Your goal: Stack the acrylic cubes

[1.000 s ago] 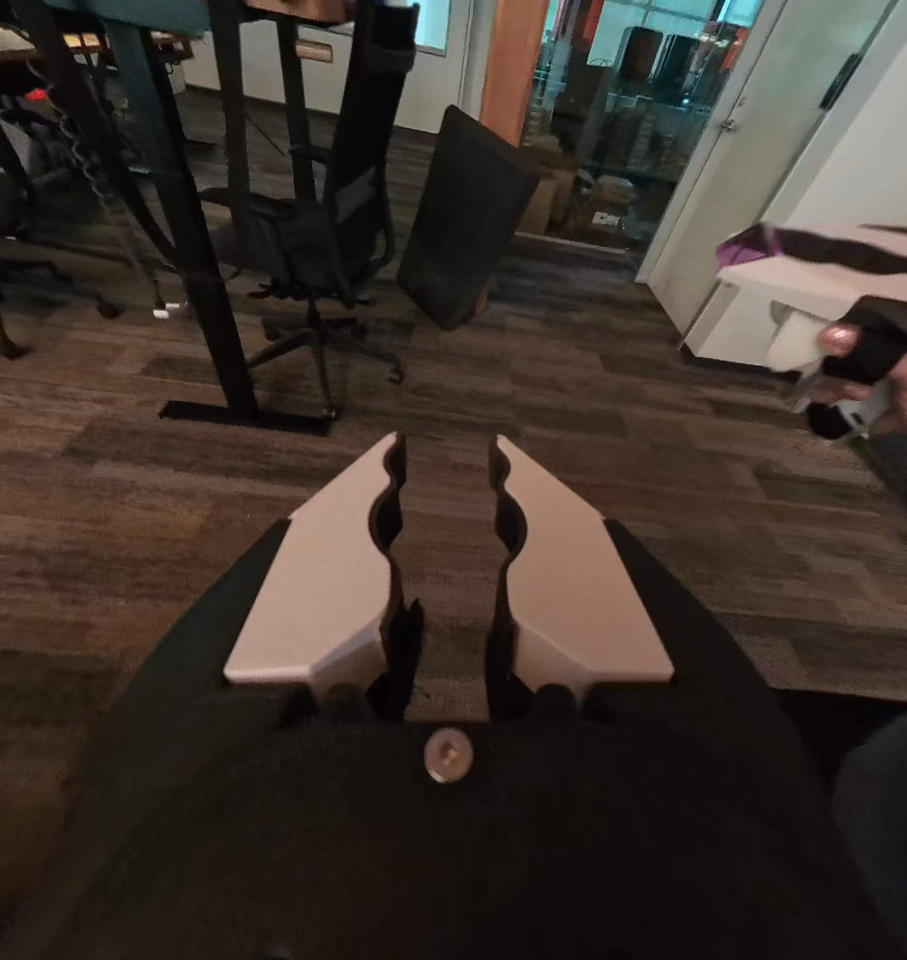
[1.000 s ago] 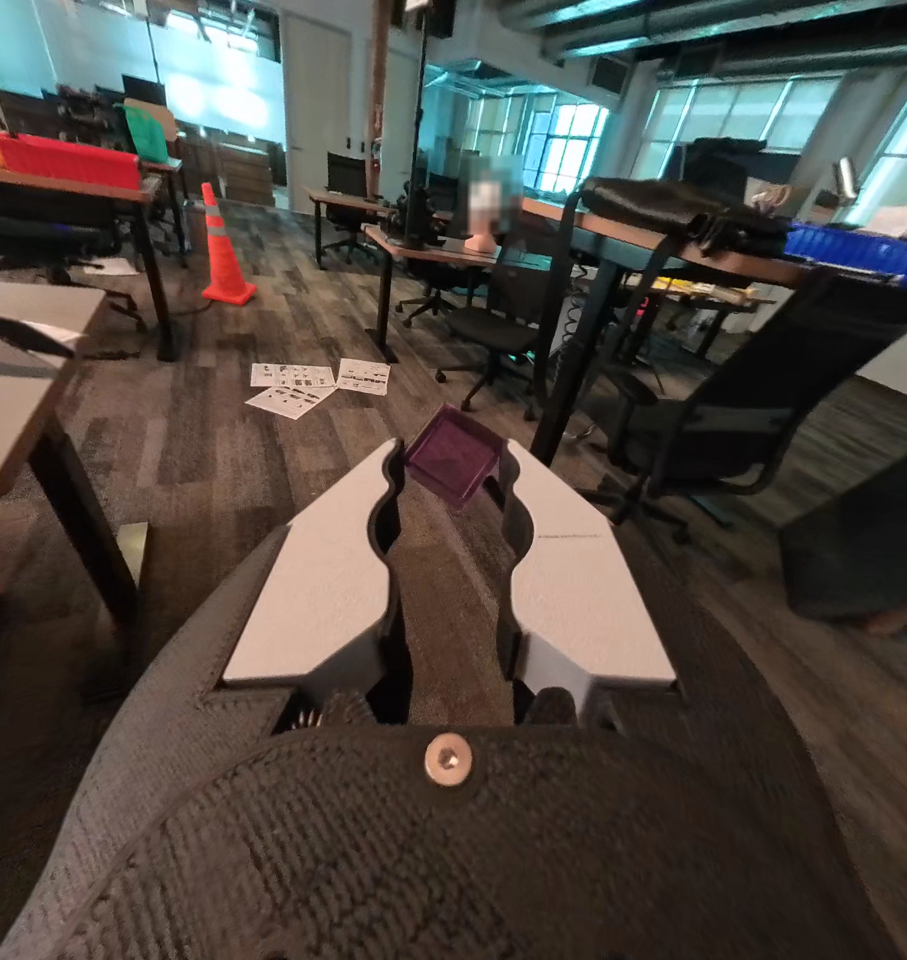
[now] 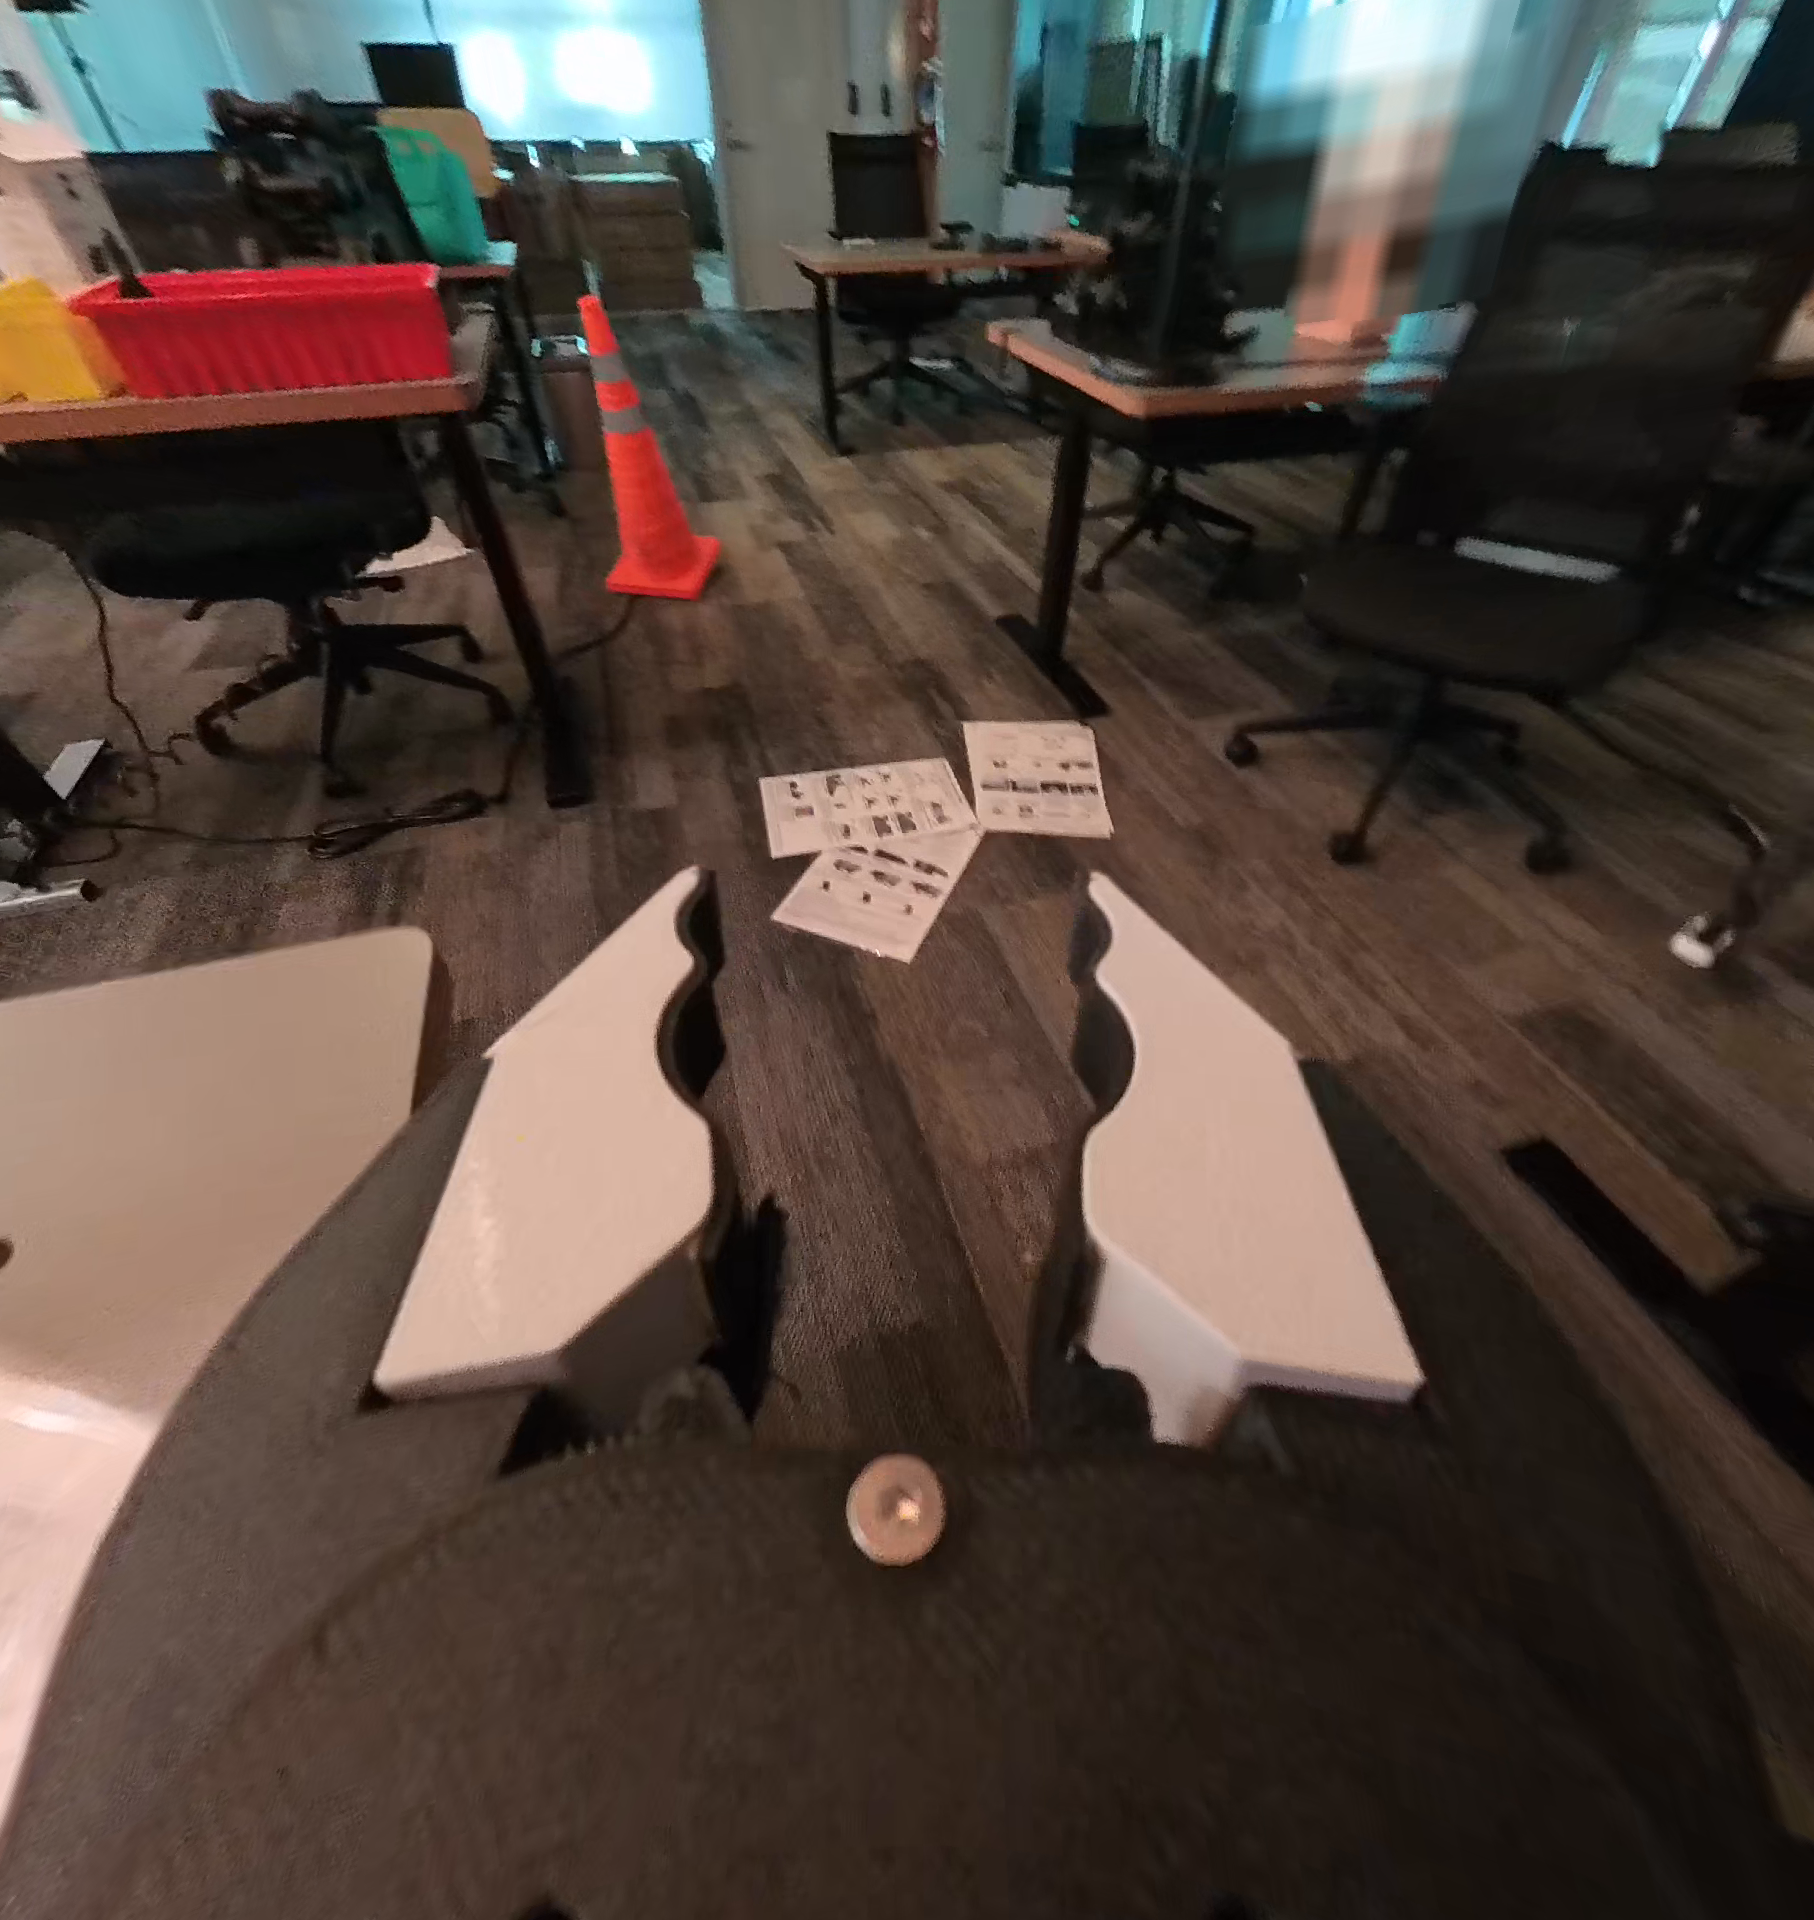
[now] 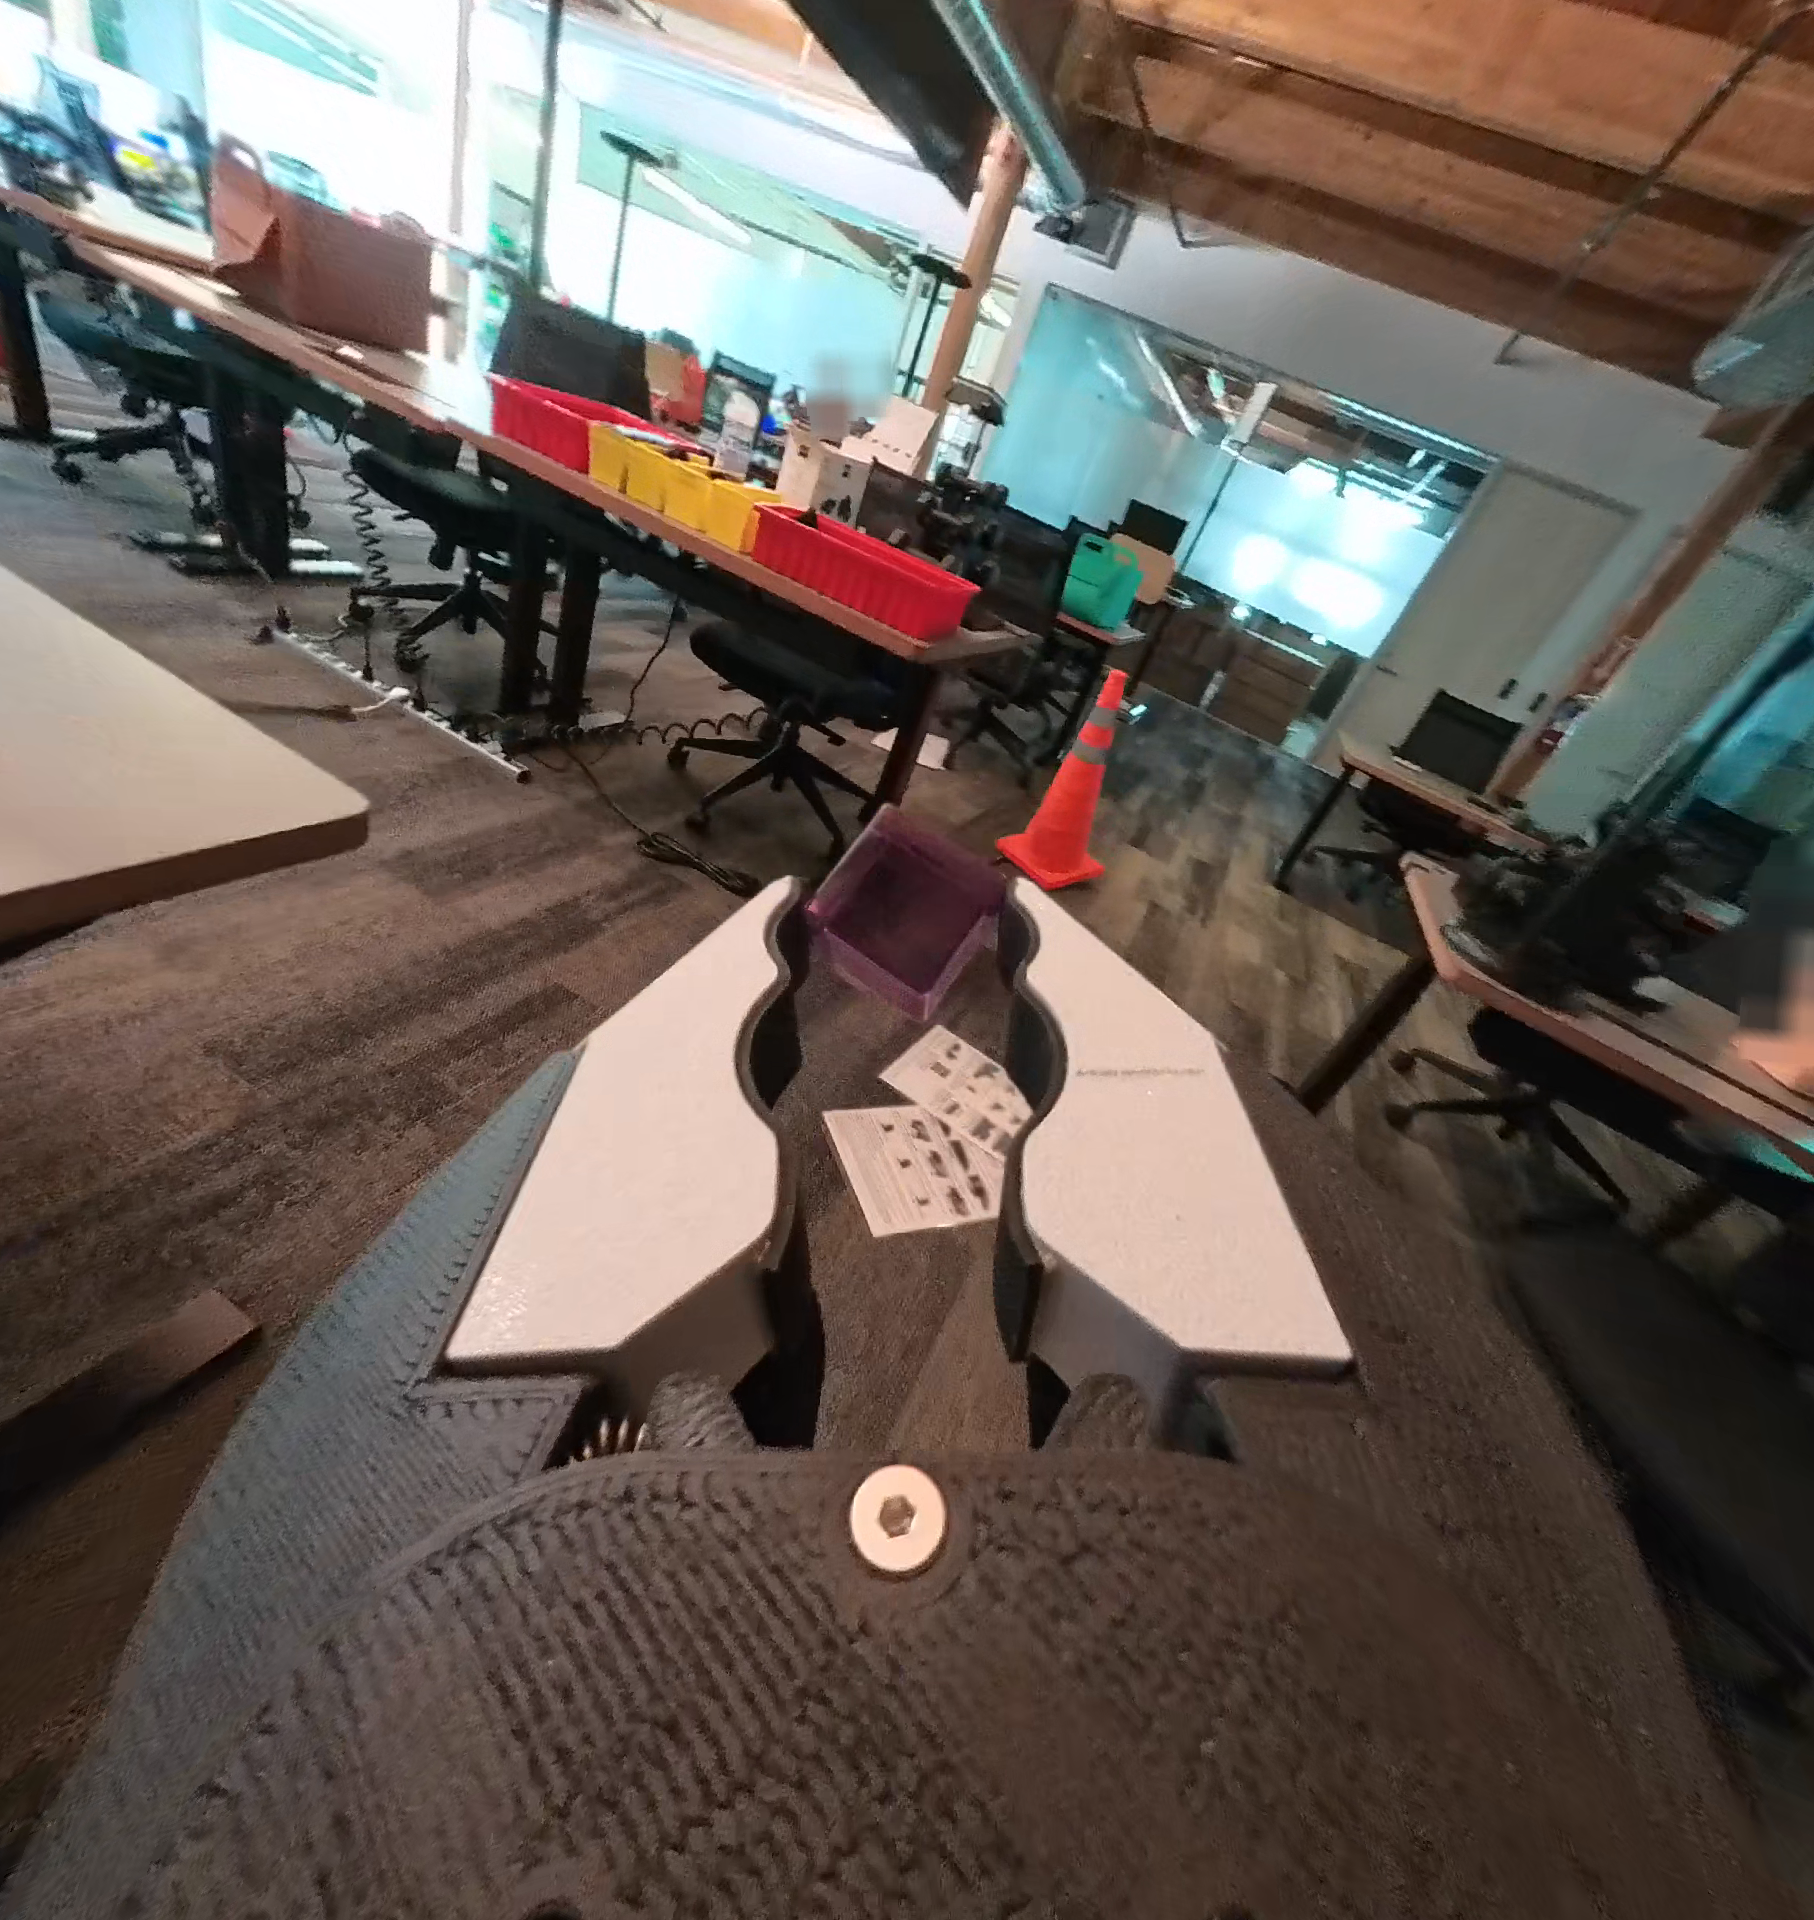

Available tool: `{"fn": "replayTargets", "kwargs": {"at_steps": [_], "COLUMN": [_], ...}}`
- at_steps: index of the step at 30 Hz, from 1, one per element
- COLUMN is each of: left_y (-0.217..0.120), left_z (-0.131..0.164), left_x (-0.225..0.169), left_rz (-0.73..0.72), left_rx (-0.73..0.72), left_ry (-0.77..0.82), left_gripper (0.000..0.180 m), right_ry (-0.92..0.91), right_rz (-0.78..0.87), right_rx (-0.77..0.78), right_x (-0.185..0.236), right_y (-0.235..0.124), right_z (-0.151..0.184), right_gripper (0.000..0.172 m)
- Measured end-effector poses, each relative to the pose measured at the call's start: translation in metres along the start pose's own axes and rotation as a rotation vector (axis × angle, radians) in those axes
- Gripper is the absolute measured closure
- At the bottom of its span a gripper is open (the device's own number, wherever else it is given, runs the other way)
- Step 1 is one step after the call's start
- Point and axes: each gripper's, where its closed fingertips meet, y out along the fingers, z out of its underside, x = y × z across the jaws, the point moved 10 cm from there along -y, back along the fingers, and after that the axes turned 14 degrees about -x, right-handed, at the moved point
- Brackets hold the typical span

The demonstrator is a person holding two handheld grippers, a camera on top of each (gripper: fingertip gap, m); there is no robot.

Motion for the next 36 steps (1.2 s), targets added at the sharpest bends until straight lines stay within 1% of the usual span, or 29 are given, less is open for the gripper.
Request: {"fn": "replayTargets", "kwargs": {"at_steps": [3,6,10,13,16,19,21,23,25,28,30,32,36], "left_y": [0.066,0.125,0.200,0.255,0.308,0.356,0.382,0.400,0.412,0.414,0.409,0.400,0.377], "left_z": [-0.012,-0.025,-0.030,-0.027,-0.018,-0.008,-0.004,-0.008,-0.016,-0.022,-0.019,-0.013,0.001], "left_x": [0.033,0.058,0.095,0.126,0.161,0.200,0.230,0.263,0.291,0.330,0.353,0.374,0.422], "left_rz": [-0.030,0.002,0.017,-0.010,-0.070,-0.140,-0.226,-0.332,-0.402,-0.545,-0.637,-0.720,-0.896], "left_rx": [-0.002,-0.017,-0.029,-0.059,-0.092,-0.105,-0.097,-0.075,-0.069,-0.045,-0.034,-0.034,-0.034], "left_ry": [-0.087,-0.056,-0.088,-0.078,-0.076,-0.094,-0.062,-0.074,-0.087,-0.019,-0.050,-0.082,-0.076], "left_gripper": [0.101,0.094,0.094,0.097,0.100,0.100,0.101,0.100,0.100,0.100,0.100,0.100,0.101], "right_ry": [0.029,0.052,0.125,0.119,0.123,0.139,0.140,0.159,0.186,0.178,0.205,0.248,0.318], "right_rz": [-0.052,-0.047,-0.064,-0.110,-0.149,-0.193,-0.246,-0.319,-0.417,-0.567,-0.655,-0.738,-0.875], "right_rx": [0.026,-0.008,0.014,0.035,0.047,0.021,-0.002,-0.001,-0.028,-0.082,-0.102,-0.139,-0.193], "right_x": [-0.024,-0.049,-0.067,-0.075,-0.087,-0.101,-0.107,-0.107,-0.100,-0.070,-0.039,0.000,0.091], "right_y": [0.074,0.139,0.218,0.277,0.345,0.427,0.492,0.563,0.632,0.727,0.782,0.828,0.899], "right_z": [0.020,0.033,0.069,0.104,0.141,0.170,0.187,0.198,0.201,0.206,0.209,0.208,0.202], "right_gripper": [0.136,0.136,0.136,0.136,0.136,0.136,0.136,0.136,0.136,0.136,0.136,0.136,0.136]}}
